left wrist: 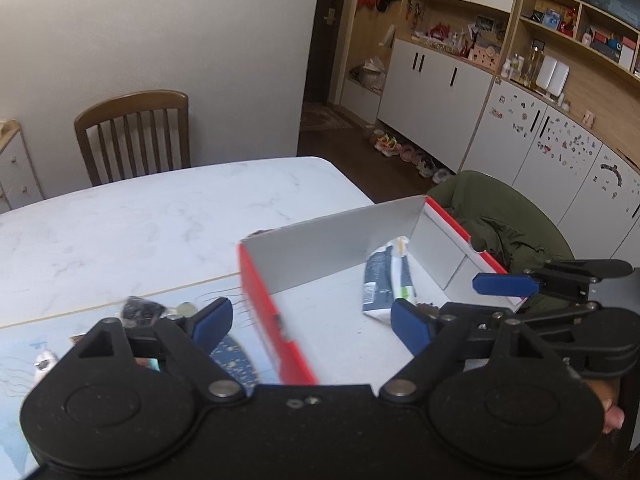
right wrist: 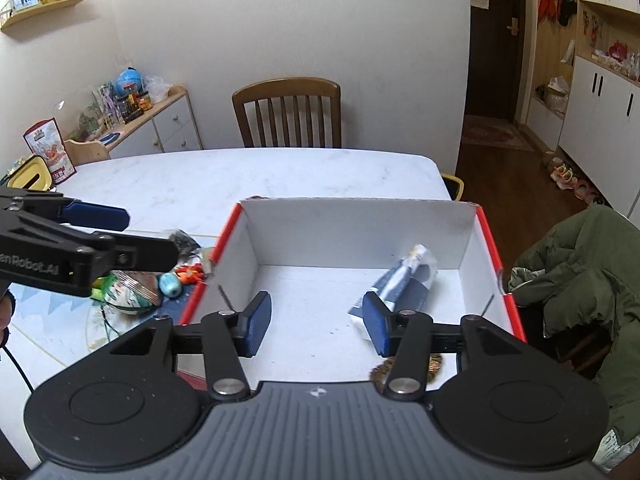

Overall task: Organize objects
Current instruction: 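Withdraw both tools from the box back toward the pile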

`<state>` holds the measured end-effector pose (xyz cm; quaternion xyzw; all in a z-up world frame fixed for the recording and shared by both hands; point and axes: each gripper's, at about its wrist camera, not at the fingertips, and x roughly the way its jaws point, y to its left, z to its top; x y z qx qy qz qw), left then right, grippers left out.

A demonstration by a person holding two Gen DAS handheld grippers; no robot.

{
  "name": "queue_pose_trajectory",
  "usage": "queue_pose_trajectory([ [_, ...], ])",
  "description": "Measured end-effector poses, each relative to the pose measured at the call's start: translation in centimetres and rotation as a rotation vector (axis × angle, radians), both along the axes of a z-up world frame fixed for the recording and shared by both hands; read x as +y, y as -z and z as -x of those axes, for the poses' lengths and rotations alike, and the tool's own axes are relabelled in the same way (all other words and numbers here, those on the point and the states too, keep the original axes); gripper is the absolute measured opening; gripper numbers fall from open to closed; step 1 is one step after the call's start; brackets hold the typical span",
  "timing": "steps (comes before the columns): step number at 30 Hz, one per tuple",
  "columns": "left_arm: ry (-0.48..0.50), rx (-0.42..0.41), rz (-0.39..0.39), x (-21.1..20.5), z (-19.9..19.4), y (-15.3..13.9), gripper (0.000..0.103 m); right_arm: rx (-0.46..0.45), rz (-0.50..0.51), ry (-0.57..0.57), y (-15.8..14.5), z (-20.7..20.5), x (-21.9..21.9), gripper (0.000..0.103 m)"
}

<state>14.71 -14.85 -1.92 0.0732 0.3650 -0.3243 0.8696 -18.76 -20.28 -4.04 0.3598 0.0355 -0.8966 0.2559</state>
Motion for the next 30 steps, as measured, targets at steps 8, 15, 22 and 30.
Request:
queue_pose_trajectory([
  [8, -0.03, 0.005, 0.009, 4.8, -0.4, 0.2, 0.092, 0.004, 0.016, 0.036, -0.5, -1.9, -2.9, 0.067],
  [15, -0.067, 0.006, 0.017, 8.6, -1.2, 0.8, 0.102, 0.018, 0.025, 0.04, -0.8, -3.7, -5.7, 0.076],
  [22, -0.102, 0.024, 0.013, 12.7, -2.0, 2.0, 0.103, 0.022, 0.038, 0.07, -0.7, -5.0, -8.3, 0.081],
  [30, -0.232, 0.078, 0.006, 17.7, -3.8, 4.1, 0.103, 0.088, 0.072, 0.106, -0.5, -6.9, -11.3, 0.086],
])
